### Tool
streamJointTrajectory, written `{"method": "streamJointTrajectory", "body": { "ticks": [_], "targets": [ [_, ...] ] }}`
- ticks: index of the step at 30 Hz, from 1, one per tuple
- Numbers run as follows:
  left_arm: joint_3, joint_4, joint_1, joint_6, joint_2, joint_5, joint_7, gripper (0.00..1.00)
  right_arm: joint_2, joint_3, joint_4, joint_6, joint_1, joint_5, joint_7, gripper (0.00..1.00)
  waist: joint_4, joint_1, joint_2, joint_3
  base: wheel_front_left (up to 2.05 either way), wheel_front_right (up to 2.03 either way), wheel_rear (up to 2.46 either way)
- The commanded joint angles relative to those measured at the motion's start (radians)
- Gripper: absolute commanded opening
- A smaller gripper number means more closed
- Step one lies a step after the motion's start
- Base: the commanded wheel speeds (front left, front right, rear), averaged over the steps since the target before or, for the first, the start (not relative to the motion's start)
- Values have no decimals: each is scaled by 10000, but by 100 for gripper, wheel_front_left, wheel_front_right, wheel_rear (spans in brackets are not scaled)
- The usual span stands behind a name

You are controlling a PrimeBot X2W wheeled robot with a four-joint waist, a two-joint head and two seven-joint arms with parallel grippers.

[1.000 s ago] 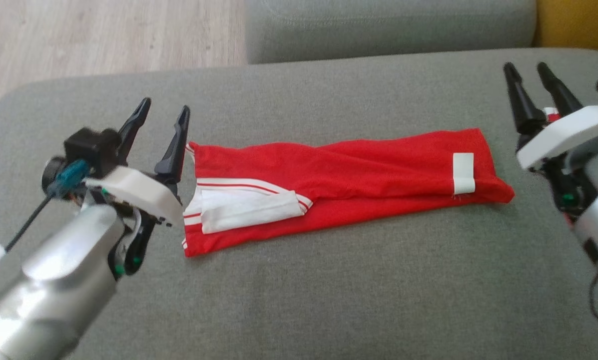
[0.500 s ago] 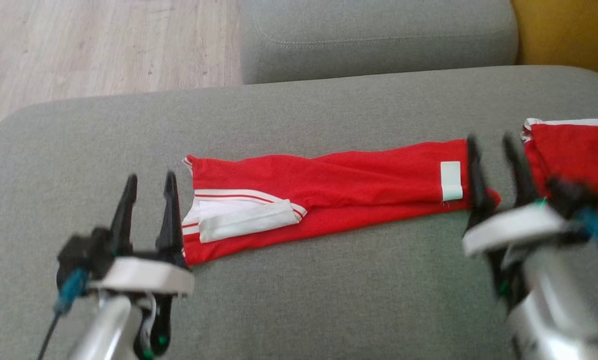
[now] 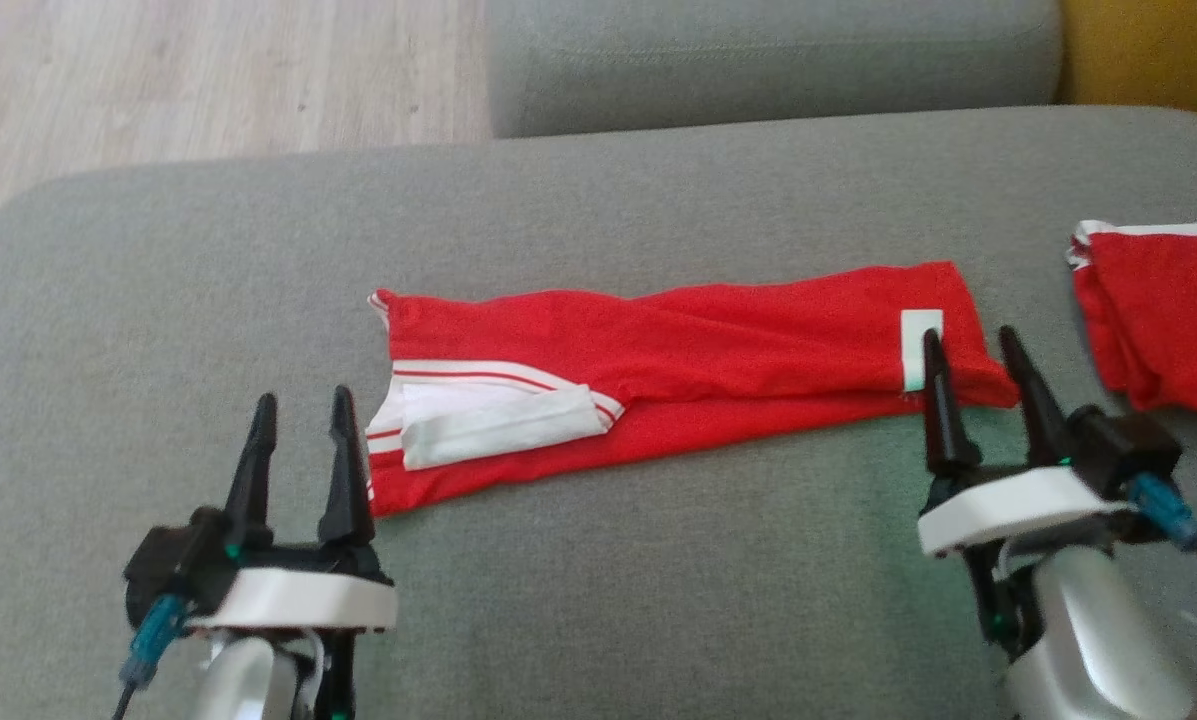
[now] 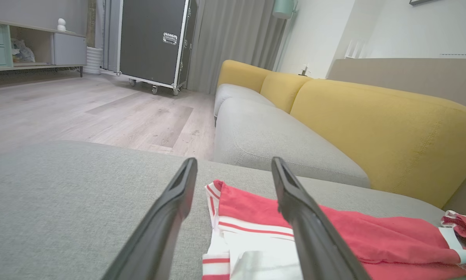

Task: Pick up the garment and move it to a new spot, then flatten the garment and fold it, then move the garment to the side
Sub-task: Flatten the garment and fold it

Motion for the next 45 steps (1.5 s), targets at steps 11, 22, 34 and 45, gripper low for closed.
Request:
{"method": "streamJointTrajectory", "body": {
  "ticks": [11,22,34,45],
  "targets": [
    [34,381,-1330,-505,-224,502,-81,100,-4,-2070,2272,33,-2231,-1307,219,100,746,-1,-1,850,0,0,0],
    [-11,474,-1508,-573,-300,512,-81,100,-1,-4456,5069,33,-3383,-2741,601,100,1130,-1,-1,1200,0,0,0],
    [42,422,-1616,-579,-315,533,-82,100,40,-4776,6612,33,-4070,-3301,386,0,917,-1,-1,1202,0,0,0],
    [54,448,-1399,-580,-319,515,-82,100,-578,-5054,6281,33,-4082,-3273,-26,0,555,-1,-1,756,0,0,0]
  ]
}}
